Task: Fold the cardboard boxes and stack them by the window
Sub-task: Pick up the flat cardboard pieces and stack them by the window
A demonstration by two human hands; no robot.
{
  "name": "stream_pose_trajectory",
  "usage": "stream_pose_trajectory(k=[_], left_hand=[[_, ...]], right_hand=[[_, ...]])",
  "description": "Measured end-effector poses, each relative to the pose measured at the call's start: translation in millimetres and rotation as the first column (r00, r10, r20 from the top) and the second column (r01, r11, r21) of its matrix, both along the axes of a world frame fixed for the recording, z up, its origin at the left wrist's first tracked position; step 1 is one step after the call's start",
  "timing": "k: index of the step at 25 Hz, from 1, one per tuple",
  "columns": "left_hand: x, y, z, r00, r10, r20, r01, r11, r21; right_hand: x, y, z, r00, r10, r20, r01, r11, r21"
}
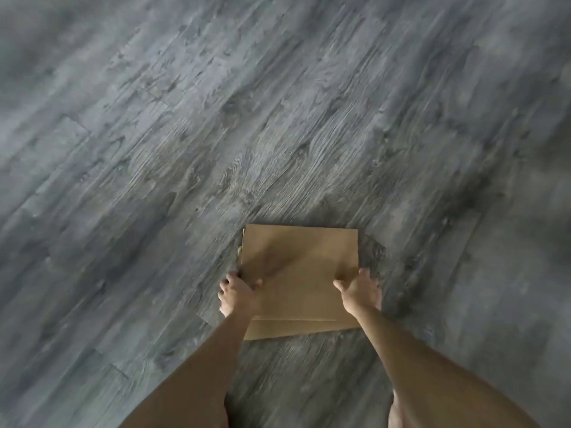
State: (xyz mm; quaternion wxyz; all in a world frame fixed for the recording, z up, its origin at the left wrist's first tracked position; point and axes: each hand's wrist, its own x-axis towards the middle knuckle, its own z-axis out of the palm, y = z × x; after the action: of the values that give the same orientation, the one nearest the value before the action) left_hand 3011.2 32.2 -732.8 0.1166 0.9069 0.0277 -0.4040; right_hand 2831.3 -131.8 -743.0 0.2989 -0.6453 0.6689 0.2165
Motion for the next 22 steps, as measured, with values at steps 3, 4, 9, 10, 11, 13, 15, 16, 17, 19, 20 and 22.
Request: stream_pose_trajectory(k=[3, 4, 9, 10, 11, 13, 15, 16, 17, 19, 20, 22], left_hand=[[7.5, -1.8, 17.6, 0.998, 0.026, -0.050, -0.027, 0.999, -0.022], [7.2, -2.4, 29.1, 0.999, 0.035, -0.041, -0.037, 0.998, -0.046], [1.4, -15.9, 169.2, 0.997, -0.001, 0.073, 0.013, 0.986, -0.166], [0.7, -19.1, 208.7, 0.996, -0.019, 0.086, 0.035, 0.982, -0.183], [-0.7, -21.5, 250.7, 0.995, -0.037, 0.091, 0.054, 0.980, -0.193], [-4.9, -23.4, 323.9, 0.994, -0.065, 0.084, 0.081, 0.974, -0.210], [-7.7, -26.5, 411.5, 0.993, -0.072, 0.097, 0.093, 0.967, -0.237], [-9.5, -26.2, 453.2, 0.990, -0.082, 0.112, 0.108, 0.963, -0.248], [-11.2, -26.0, 492.3, 0.988, -0.088, 0.130, 0.120, 0.959, -0.257], [-12.3, -27.1, 559.4, 0.977, -0.121, 0.176, 0.168, 0.945, -0.281], [-14.9, -28.1, 587.8, 0.968, -0.151, 0.198, 0.206, 0.933, -0.295], [-16.7, -33.7, 630.1, 0.952, -0.208, 0.226, 0.274, 0.907, -0.319]], right_hand=[[-7.1, -10.8, 23.6, 0.997, 0.005, 0.079, -0.005, 1.000, 0.000], [-9.7, -14.0, 37.1, 0.995, 0.001, 0.103, 0.000, 1.000, -0.009], [-26.0, -30.5, 176.4, 0.965, -0.018, 0.260, 0.048, 0.993, -0.107], [-29.5, -34.9, 214.1, 0.960, -0.020, 0.279, 0.056, 0.991, -0.122], [-33.3, -37.9, 254.2, 0.956, -0.022, 0.292, 0.063, 0.989, -0.131], [-40.1, -42.7, 324.0, 0.950, -0.022, 0.310, 0.069, 0.987, -0.143], [-46.3, -47.0, 408.9, 0.943, -0.023, 0.331, 0.079, 0.984, -0.157], [-49.6, -46.4, 450.0, 0.940, -0.017, 0.340, 0.080, 0.982, -0.170], [-52.4, -45.8, 489.6, 0.939, -0.006, 0.345, 0.075, 0.980, -0.186], [-59.1, -42.8, 558.0, 0.931, -0.006, 0.365, 0.087, 0.975, -0.204], [-64.1, -40.1, 587.9, 0.927, -0.019, 0.375, 0.106, 0.971, -0.212], [-72.1, -33.6, 634.1, 0.919, -0.056, 0.389, 0.152, 0.963, -0.221]])
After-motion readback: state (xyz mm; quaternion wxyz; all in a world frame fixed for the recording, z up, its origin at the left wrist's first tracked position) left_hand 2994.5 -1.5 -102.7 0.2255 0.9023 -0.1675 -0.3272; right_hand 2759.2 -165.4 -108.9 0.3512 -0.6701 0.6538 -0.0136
